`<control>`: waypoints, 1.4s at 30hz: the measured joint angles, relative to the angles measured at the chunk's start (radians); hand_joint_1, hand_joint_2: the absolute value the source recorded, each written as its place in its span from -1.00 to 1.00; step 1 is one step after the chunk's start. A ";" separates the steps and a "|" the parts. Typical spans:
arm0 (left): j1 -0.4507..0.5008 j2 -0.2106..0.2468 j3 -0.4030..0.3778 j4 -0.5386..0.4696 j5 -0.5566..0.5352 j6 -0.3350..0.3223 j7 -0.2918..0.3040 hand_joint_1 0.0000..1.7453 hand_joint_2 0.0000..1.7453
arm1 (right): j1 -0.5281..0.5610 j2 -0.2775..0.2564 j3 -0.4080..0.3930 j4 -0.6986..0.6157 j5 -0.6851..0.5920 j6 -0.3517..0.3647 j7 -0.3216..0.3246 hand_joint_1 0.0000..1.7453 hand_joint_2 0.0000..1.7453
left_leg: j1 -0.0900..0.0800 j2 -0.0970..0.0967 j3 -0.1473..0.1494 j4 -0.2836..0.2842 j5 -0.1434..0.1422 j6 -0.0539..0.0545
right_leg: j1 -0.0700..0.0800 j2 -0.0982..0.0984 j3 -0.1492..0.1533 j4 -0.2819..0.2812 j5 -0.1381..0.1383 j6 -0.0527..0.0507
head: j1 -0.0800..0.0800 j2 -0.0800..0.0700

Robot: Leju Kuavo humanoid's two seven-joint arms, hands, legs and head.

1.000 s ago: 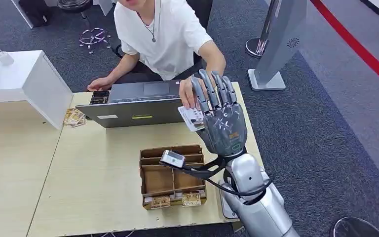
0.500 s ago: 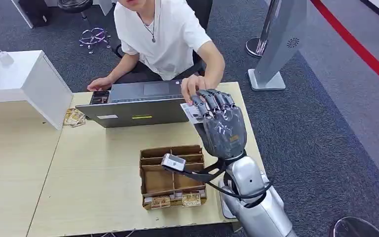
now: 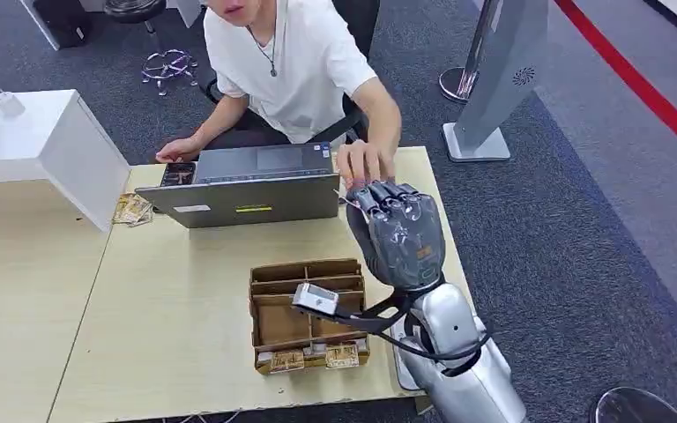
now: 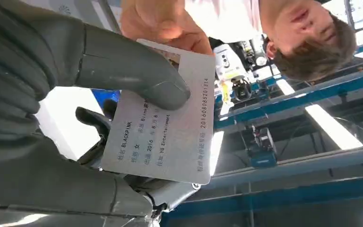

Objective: Pass the card to the sensor for recognition and then transmit it.

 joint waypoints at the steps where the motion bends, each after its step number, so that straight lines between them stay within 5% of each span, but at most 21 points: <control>1: 0.000 0.000 0.000 0.000 0.000 0.000 0.000 -1.00 -1.00 | 0.006 0.001 -0.003 -0.005 -0.006 0.000 -0.005 1.00 1.00 | 0.000 0.000 0.000 0.000 0.000 0.000 | 0.000 0.000 0.000 0.000 0.000 0.000 | 0.000 0.000; 8: 0.001 0.000 0.000 0.000 0.006 0.003 0.000 -1.00 -1.00 | 0.048 0.008 -0.026 -0.023 -0.070 0.000 -0.036 1.00 1.00 | 0.000 0.000 0.000 0.000 0.000 0.000 | 0.000 0.000 0.000 0.000 0.000 0.000 | 0.000 0.000; 18: 0.014 0.002 0.000 0.000 0.024 0.020 0.002 -1.00 -1.00 | 0.127 0.008 -0.048 -0.018 -0.321 0.035 -0.056 1.00 1.00 | 0.000 0.000 0.000 0.000 0.000 0.000 | 0.000 0.000 0.000 0.000 0.000 0.000 | 0.000 0.000; 42: 0.041 0.013 0.000 0.000 0.041 0.034 0.015 -1.00 -1.00 | 0.289 0.009 -0.264 0.046 -0.658 0.163 -0.186 1.00 1.00 | 0.000 0.000 0.000 0.000 -0.001 0.000 | 0.000 0.000 0.000 0.000 0.000 0.000 | 0.000 0.000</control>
